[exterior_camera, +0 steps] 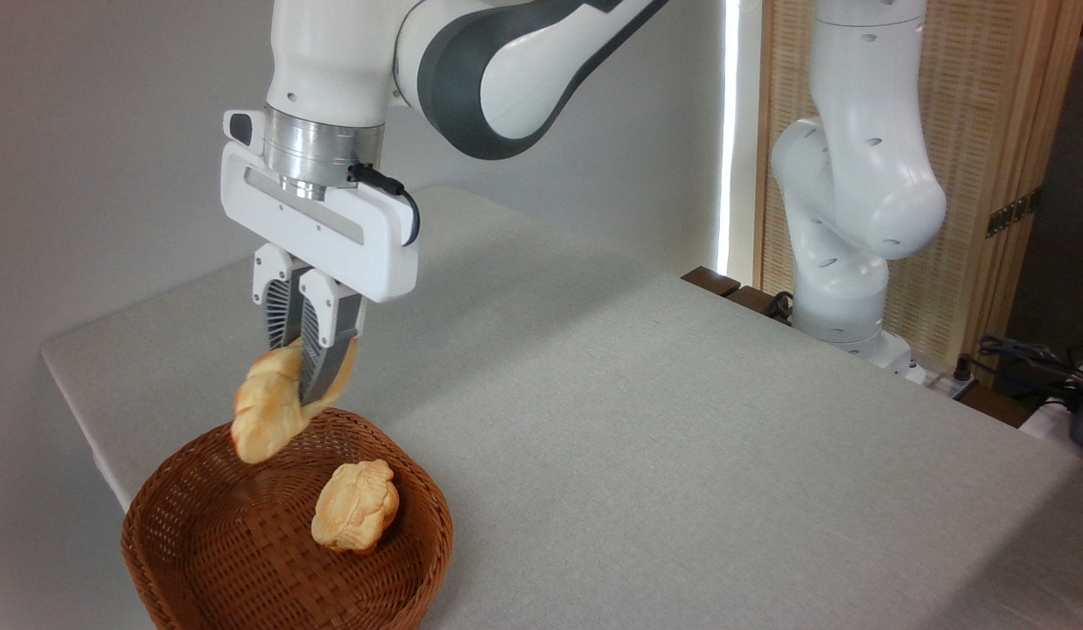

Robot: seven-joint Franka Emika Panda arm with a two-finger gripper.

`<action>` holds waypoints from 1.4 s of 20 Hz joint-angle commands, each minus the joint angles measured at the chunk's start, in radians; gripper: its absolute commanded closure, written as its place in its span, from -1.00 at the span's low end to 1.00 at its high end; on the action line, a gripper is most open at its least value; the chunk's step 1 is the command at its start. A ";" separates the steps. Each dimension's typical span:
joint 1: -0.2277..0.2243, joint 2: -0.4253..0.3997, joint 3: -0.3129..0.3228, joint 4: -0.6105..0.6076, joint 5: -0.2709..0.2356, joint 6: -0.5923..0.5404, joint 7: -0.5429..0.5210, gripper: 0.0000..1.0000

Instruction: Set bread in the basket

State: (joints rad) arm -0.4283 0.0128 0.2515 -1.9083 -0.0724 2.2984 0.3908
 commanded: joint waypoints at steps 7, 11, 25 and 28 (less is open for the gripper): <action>-0.001 0.016 0.005 0.014 -0.013 0.055 0.013 -1.00; -0.001 0.006 0.023 0.014 -0.009 0.041 0.016 -1.00; -0.001 -0.040 0.088 0.094 -0.006 -0.470 0.350 -1.00; -0.001 -0.040 0.092 0.103 -0.006 -0.502 0.401 -1.00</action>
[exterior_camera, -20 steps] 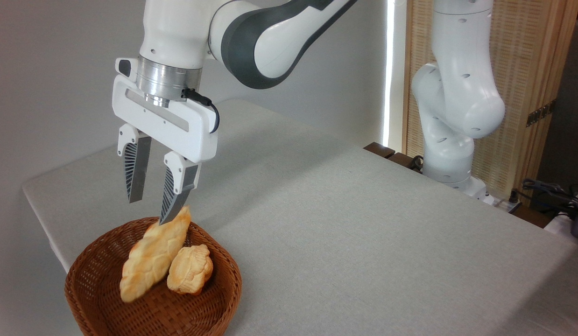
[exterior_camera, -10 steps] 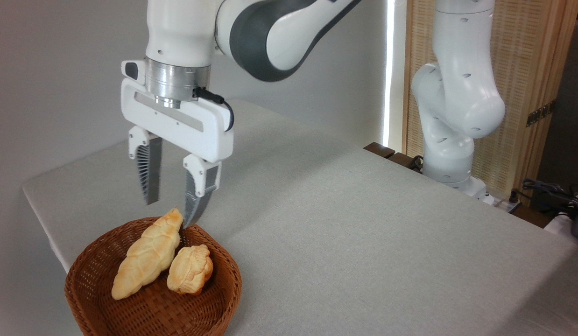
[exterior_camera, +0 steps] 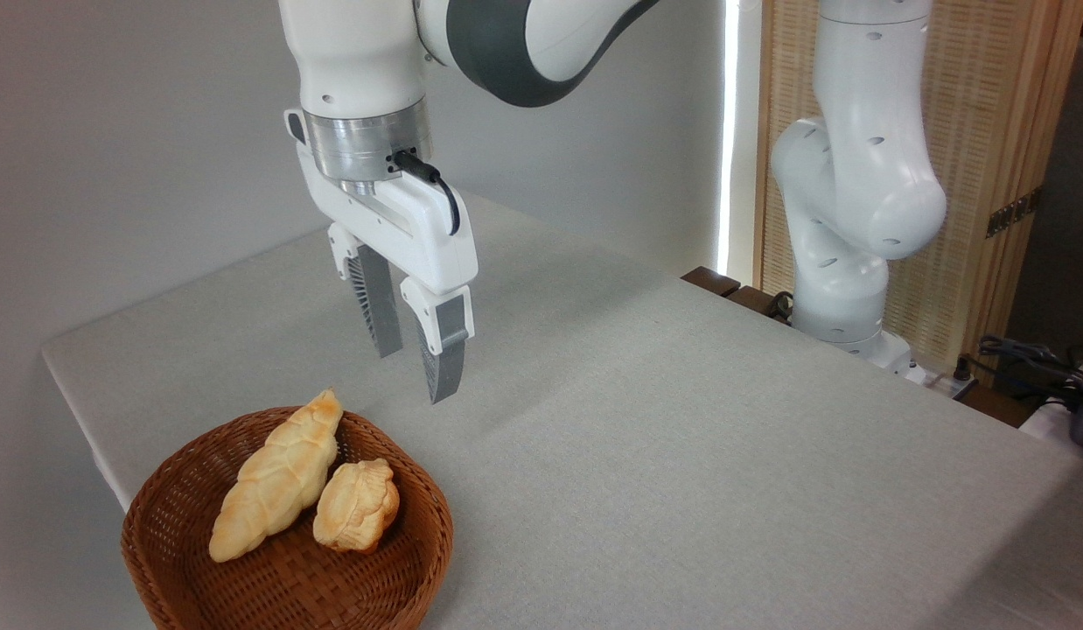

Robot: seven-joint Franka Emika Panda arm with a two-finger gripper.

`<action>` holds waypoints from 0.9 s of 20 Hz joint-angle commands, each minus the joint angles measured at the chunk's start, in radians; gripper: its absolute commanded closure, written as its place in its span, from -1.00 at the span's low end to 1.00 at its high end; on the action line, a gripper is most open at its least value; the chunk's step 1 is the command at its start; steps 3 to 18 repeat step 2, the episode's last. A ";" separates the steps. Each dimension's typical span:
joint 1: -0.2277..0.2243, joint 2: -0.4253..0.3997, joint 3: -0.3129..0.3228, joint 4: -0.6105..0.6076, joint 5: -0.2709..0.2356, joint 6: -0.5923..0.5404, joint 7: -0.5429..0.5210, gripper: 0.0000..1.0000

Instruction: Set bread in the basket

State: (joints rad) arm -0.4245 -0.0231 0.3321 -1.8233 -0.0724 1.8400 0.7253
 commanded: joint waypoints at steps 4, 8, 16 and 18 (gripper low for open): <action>-0.007 -0.004 0.018 0.018 -0.010 -0.044 0.071 -1.00; -0.007 -0.004 0.018 0.018 -0.010 -0.044 0.071 -1.00; -0.007 -0.004 0.018 0.018 -0.010 -0.044 0.071 -1.00; -0.007 -0.004 0.018 0.018 -0.010 -0.044 0.071 -1.00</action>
